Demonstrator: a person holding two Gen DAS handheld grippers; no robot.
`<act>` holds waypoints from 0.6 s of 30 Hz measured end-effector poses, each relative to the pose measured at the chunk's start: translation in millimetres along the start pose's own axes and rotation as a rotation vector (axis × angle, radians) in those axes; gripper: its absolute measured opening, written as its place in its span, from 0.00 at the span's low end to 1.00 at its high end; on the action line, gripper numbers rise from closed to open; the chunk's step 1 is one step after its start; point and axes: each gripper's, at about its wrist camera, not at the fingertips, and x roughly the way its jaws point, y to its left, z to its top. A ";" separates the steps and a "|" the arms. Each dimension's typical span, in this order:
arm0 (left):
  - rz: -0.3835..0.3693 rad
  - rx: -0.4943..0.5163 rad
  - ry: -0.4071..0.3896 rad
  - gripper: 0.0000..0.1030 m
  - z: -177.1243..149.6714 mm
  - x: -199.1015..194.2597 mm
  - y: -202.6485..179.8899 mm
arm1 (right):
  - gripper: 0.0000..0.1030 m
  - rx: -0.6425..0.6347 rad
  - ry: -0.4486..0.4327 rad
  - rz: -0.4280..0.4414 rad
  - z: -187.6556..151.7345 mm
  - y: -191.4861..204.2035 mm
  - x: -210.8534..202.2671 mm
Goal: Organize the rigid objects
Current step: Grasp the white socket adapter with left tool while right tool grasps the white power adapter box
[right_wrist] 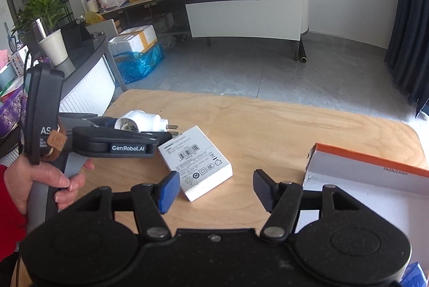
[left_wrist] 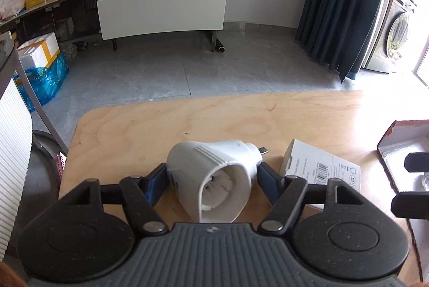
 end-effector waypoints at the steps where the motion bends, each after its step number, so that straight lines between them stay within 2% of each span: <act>1: -0.001 -0.010 -0.006 0.70 -0.2 -0.8 1.7 | 0.72 -0.008 0.000 0.007 1.1 1.4 2.1; 8: 0.048 -0.062 -0.020 0.70 0.3 -16.2 10.1 | 0.79 -0.101 0.016 0.069 13.4 13.6 24.7; 9: 0.062 -0.069 -0.024 0.69 0.5 -18.8 12.0 | 0.80 -0.120 0.016 0.065 15.9 16.4 29.7; 10: 0.065 -0.079 -0.024 0.65 0.2 -20.7 14.3 | 0.80 -0.136 0.021 0.062 18.3 18.8 34.9; 16: 0.074 -0.098 -0.013 0.65 -7.4 -28.7 19.2 | 0.83 -0.183 0.087 0.064 22.2 26.0 68.5; 17: 0.071 -0.103 -0.016 0.65 -9.0 -29.3 18.8 | 0.81 -0.181 0.108 0.055 21.5 27.0 73.8; 18: 0.072 -0.104 -0.019 0.65 -9.6 -30.5 18.6 | 0.72 -0.172 0.131 0.056 20.2 27.9 77.7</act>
